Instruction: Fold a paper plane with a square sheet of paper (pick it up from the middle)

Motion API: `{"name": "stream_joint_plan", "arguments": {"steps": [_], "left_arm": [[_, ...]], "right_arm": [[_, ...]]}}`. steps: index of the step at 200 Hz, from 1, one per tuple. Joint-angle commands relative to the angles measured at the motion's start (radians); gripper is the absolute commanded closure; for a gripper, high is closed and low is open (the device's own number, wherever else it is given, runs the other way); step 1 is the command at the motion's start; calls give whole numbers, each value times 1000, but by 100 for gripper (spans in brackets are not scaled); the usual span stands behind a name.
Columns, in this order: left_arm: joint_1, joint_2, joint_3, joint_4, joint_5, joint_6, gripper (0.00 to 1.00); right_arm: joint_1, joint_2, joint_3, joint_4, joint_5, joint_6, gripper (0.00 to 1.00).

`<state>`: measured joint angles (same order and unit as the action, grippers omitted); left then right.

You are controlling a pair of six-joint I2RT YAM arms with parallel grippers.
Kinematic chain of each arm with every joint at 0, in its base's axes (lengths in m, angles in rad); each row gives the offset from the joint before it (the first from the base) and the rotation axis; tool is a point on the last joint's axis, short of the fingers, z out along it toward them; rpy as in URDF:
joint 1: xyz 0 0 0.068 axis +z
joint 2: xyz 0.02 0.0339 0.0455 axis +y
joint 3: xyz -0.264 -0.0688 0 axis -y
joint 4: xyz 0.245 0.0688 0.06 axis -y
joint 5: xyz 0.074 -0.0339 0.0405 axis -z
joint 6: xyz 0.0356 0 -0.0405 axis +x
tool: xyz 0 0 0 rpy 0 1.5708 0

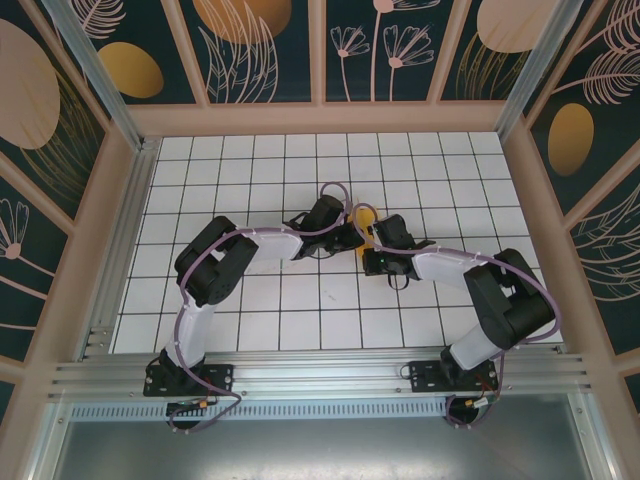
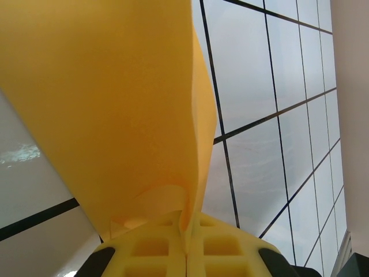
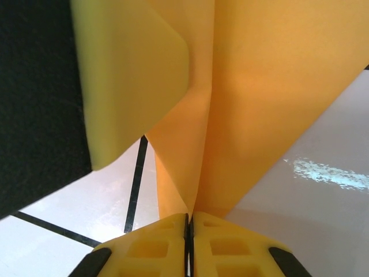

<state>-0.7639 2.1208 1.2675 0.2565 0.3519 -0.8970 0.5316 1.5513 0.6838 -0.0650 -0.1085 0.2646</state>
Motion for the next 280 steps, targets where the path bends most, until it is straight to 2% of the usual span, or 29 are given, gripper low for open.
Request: {"name": "stream_joint_plan", "arguments": {"steps": [1,36,82,101,149,173,185,205,228,260,280], "left_arm": [[8,16,26,-18,-8,22,92],[8,13,22,-19,-16,21,92],[8,14,19,-14,-18,21,92],[8,18,22,-5,-6,21,92],[8,16,23,9,0,32,95],[12,4,17,24,16,30,95],[18,-1,9,41,29,29,94],[25,-13,-15,84,47,25,94],[40,-25,-66,174,81,0,96],[50,-25,-83,202,100,2,96],[53,-19,-88,217,114,4,97]], "right_arm": [[1,15,20,-35,-14,-11,94],[8,37,36,-57,41,8,91],[8,4,34,-63,32,-3,91],[9,5,35,-67,12,-13,87],[10,4,45,-55,66,-2,100],[10,1,42,-43,84,1,100],[10,-1,44,-48,94,2,97],[10,-41,40,-42,75,4,89],[-5,-119,21,3,-24,28,78],[-92,-166,7,39,-162,84,76],[-138,-165,-10,70,-226,121,79]]}}
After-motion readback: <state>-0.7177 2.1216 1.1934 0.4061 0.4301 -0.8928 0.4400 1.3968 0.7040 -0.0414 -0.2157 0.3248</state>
